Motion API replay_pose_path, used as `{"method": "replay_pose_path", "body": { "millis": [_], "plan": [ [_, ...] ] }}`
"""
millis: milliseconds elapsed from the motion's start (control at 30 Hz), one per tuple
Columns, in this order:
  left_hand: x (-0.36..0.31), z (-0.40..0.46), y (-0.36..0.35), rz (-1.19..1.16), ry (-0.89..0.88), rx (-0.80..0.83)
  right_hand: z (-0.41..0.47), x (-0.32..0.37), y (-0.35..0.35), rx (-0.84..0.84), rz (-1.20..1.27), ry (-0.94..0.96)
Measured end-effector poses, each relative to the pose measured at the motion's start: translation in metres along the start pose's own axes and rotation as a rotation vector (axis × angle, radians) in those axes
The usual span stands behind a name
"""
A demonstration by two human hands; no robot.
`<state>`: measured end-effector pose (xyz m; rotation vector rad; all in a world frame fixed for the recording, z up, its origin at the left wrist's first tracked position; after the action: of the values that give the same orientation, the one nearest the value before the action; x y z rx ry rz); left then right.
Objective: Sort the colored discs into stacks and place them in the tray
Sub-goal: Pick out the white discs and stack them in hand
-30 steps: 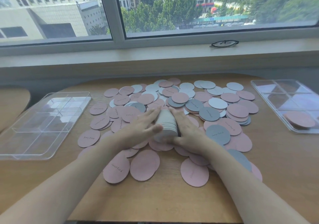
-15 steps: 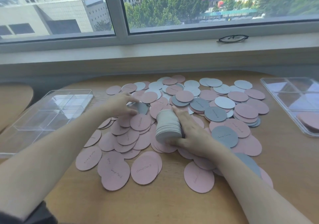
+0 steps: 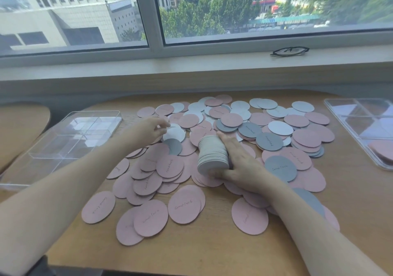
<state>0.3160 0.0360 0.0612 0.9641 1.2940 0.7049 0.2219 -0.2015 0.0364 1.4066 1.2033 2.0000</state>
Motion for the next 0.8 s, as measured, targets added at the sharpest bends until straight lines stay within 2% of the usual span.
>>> {"method": "replay_pose_path", "body": {
  "millis": [100,233,433,533,800],
  "plan": [
    [0.0,0.015,-0.006,0.04,0.037,-0.016,0.0,0.001,0.001,-0.008,-0.009,0.003],
    [0.003,0.035,-0.025,0.145,0.12,0.125,-0.001,0.0,0.003,-0.012,-0.006,0.005],
    [-0.003,0.05,-0.028,0.184,0.108,0.193,0.001,0.0,0.002,-0.004,-0.001,0.01],
    [-0.011,0.05,-0.02,0.183,0.085,0.155,0.001,0.0,0.002,-0.009,-0.001,0.014],
    [-0.019,0.039,0.014,0.002,0.002,-0.02,0.001,0.002,0.002,-0.014,0.014,0.024]
  ]
}}
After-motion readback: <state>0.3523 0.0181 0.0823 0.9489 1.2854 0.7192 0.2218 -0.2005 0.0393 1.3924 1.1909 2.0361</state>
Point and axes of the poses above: each hand's wrist, its own z-axis towards the middle knuckle, its own y-axis out of the back of the hand, x = y × z, the point moved 10 cm from there along z, towards the middle knuckle, and after that the axes turned 7 degrees about -z, right-handed, at the moved point
